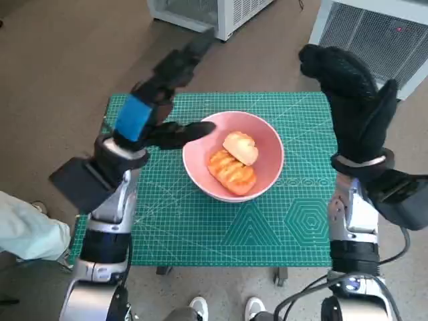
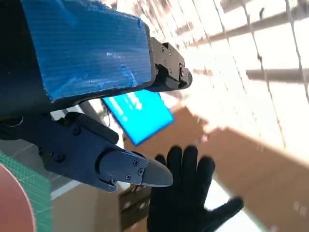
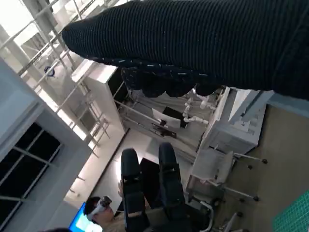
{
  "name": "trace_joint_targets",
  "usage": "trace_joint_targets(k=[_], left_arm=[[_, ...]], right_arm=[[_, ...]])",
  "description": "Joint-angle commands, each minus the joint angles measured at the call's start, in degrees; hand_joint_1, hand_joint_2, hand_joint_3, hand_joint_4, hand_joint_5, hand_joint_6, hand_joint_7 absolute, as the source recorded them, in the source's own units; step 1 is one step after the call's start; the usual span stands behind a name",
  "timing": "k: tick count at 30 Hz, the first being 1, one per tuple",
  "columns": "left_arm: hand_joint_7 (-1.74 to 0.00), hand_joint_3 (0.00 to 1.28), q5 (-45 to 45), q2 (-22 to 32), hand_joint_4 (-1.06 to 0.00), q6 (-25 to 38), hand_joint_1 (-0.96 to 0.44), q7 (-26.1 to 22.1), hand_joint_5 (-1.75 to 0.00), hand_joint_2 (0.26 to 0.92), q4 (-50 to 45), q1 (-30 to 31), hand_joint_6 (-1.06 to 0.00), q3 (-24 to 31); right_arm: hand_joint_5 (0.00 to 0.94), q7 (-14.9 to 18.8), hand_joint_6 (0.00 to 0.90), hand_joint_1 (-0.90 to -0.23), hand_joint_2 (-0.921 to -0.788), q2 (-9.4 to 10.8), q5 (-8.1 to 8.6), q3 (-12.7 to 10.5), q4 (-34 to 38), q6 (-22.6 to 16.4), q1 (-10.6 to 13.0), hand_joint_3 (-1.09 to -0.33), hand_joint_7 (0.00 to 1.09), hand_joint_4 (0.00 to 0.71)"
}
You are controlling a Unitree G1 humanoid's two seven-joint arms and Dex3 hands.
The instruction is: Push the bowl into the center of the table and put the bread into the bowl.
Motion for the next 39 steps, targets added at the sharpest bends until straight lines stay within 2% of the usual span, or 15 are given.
trace_joint_targets(k=[1, 8, 22, 39], left_arm=[[-0.02, 0.25, -2.7, -1.2, -0.12, 0.4, -0.67, 0.4, -0.01, 0.921, -0.8, 2.1, -0.25, 2.0], [-0.02, 0.26, -3.4, -1.4, -0.13, 0.7, -0.71, -0.2, -0.01, 0.921, -1.4, 3.3, -0.23, 2.6], [-0.01, 0.29, -1.7, -0.9, -0.13, -0.6, -0.72, 0.0, -0.01, 0.921, -2.6, 4.3, -0.22, 2.5], [-0.02, 0.3, 1.6, -1.0, -0.13, -3.5, -0.71, 2.0, 0.0, 0.921, -1.7, 4.4, -0.23, 2.3]], right_arm=[[0.004, -0.9, 0.262, -0.675, -0.921, -0.3, -1.71, 0.4, 0.7, -0.3, -0.3, -0.717, 0.22, 0.255], [0.006, -1.5, 0.259, -0.671, -0.921, -0.3, -2.86, 0.6, 2.2, -1.6, -0.9, -0.724, 0.22, 0.261], [0.002, -2.7, 0.252, -0.662, -0.921, -0.2, -3.88, 1.6, 2.8, -1.3, -2.3, -0.735, 0.23, 0.258], [0.0, -1.9, 0.25, -0.673, -0.921, -0.1, -3.42, 2.0, 3.9, -0.8, -3.7, -0.729, 0.23, 0.244]])
